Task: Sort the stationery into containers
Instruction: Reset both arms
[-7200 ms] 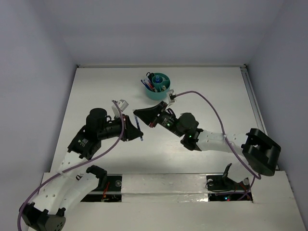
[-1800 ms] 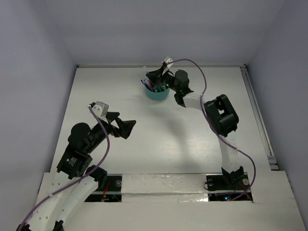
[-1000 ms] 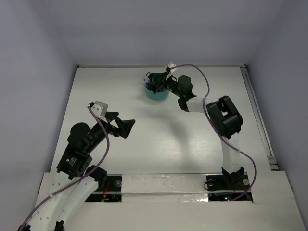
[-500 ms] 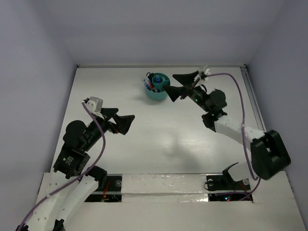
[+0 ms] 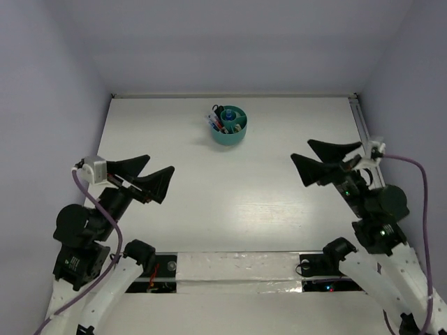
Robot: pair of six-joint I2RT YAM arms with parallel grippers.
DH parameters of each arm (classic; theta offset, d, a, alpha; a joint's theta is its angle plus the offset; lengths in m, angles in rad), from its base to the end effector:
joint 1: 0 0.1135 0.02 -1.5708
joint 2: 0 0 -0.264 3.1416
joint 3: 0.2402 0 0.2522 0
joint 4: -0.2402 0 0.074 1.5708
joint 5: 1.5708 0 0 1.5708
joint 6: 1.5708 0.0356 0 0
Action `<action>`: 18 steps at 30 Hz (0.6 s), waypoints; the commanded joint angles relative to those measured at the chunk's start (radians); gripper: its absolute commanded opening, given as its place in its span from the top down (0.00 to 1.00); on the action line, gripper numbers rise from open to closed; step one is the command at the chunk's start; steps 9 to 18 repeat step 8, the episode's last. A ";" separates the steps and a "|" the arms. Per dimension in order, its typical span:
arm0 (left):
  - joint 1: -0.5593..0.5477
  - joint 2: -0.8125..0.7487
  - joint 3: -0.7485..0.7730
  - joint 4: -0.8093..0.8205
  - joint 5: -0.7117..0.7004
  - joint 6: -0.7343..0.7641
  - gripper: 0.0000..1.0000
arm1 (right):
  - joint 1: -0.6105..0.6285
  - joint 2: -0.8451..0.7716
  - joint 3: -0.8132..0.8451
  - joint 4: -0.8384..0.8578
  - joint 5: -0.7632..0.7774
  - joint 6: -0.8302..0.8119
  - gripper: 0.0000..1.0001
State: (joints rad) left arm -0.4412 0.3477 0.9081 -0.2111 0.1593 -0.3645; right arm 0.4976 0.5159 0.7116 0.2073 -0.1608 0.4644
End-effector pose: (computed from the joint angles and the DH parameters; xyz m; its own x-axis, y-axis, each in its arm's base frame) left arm 0.0428 -0.0264 0.4218 0.0908 -0.4321 -0.8972 0.6302 0.7226 -0.2842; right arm 0.1022 0.0620 0.3930 0.0391 0.5244 -0.8506 -0.6913 0.6288 0.3559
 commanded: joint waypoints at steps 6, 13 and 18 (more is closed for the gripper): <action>0.006 -0.050 0.009 0.001 -0.075 0.019 0.01 | -0.002 -0.169 -0.006 -0.382 0.259 -0.023 0.00; 0.006 -0.030 -0.017 0.007 -0.090 0.004 0.01 | -0.002 -0.137 0.008 -0.396 0.238 -0.017 0.00; 0.006 -0.030 -0.017 0.007 -0.090 0.004 0.01 | -0.002 -0.137 0.008 -0.396 0.238 -0.017 0.00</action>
